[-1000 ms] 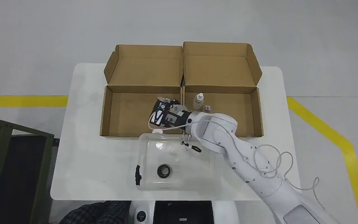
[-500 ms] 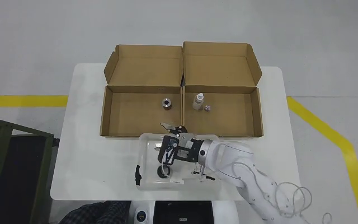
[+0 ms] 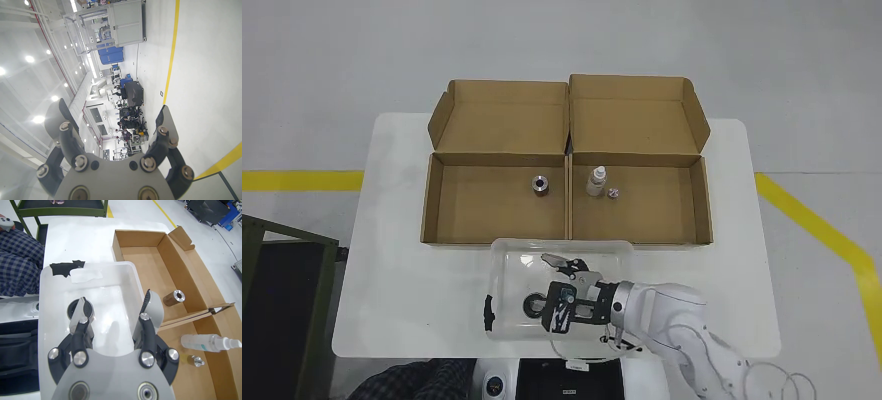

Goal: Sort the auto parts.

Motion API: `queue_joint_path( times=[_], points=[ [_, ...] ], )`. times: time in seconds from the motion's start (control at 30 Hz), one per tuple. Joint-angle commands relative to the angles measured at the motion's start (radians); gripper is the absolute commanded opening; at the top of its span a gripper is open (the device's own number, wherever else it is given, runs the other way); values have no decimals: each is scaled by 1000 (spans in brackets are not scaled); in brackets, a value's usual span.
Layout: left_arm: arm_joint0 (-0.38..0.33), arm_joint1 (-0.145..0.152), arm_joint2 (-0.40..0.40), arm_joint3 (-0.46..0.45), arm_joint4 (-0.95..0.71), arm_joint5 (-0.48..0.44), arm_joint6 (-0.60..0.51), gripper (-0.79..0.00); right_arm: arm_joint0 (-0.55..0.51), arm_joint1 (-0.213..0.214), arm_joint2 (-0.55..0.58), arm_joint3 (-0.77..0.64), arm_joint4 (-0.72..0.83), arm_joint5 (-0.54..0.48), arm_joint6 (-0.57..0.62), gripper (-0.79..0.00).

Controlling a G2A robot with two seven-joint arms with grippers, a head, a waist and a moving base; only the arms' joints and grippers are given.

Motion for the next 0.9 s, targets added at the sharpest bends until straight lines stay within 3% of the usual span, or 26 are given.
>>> queue_joint_path(
  times=[0.0,0.43,0.87],
  points=[
    [0,0,0,0,0,0,0,0,-14,5,2,2,-10,-12,-11,-234],
    [0,0,0,0,0,0,0,0,-39,22,-12,38,-55,-63,-22,-194],
    [0,0,0,0,0,0,0,0,51,9,-87,152,-26,-48,-15,-203]
  ],
)
